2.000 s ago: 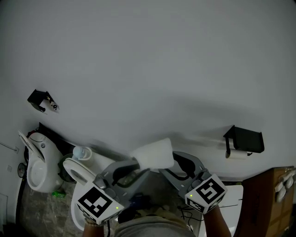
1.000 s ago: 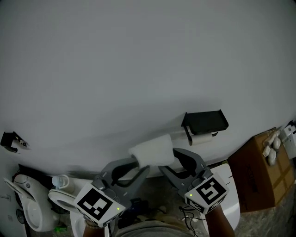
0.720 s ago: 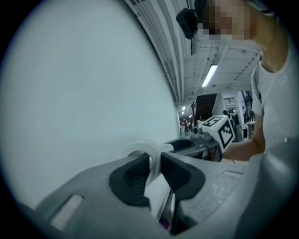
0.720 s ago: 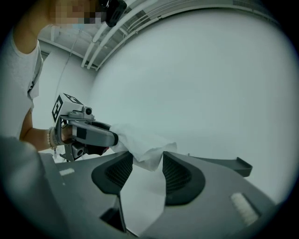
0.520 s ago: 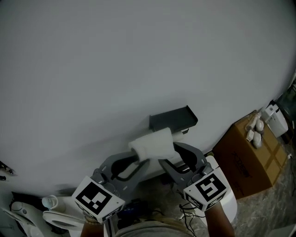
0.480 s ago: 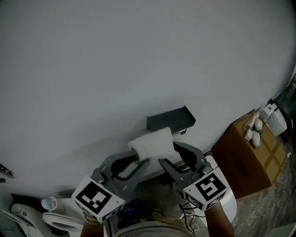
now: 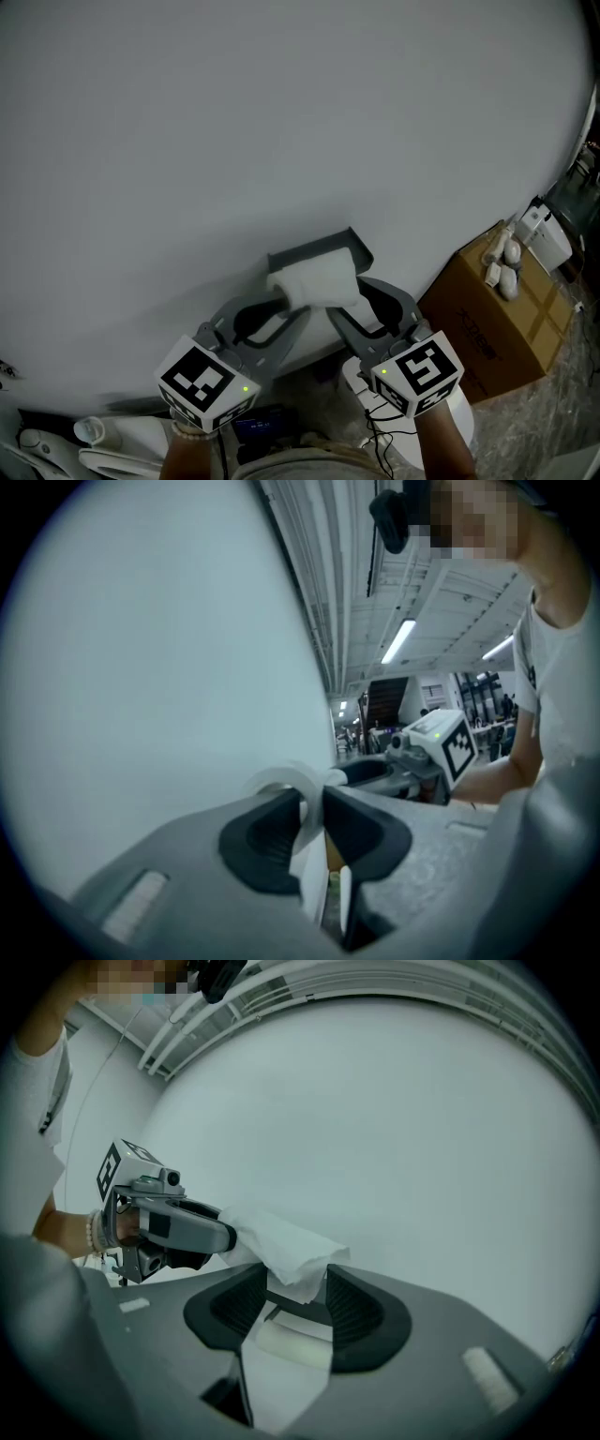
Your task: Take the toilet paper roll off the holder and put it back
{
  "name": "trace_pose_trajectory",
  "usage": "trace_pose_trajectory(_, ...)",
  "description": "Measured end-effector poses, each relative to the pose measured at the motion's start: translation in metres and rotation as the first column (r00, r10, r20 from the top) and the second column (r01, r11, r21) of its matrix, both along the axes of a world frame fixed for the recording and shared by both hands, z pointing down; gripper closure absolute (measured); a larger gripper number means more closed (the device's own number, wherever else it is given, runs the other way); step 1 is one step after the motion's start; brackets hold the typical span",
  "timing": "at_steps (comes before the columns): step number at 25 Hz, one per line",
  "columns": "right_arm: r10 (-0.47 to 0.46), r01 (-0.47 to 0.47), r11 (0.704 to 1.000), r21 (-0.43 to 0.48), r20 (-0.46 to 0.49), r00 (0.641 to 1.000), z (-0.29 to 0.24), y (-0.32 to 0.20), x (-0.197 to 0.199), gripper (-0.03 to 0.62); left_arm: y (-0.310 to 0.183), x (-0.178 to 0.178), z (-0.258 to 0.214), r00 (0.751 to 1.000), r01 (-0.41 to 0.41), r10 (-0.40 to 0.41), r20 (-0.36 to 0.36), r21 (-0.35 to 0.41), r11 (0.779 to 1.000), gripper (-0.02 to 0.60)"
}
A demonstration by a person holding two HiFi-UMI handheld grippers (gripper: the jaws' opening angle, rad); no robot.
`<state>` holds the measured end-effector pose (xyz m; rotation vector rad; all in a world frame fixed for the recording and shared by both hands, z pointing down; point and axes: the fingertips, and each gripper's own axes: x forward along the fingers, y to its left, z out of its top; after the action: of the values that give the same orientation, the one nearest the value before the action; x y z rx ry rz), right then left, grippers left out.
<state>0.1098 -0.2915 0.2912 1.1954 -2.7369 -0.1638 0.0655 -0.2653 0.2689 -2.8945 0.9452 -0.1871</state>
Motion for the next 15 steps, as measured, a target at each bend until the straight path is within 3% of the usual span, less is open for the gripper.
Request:
trace_pose_trajectory(7,0.064,-0.064,0.998,0.004,-0.04,0.997,0.008,-0.028,0.012,0.393,-0.03,0.013,0.01,1.0,-0.011,0.011,0.0,-0.026,1.0,0.508)
trace_pose_trajectory(15,0.06,-0.059,0.998,0.019,-0.058,0.996,0.011,-0.044,0.015,0.393,-0.052,0.016,0.02,1.0,0.0,-0.001,-0.016,-0.052,0.999,0.505)
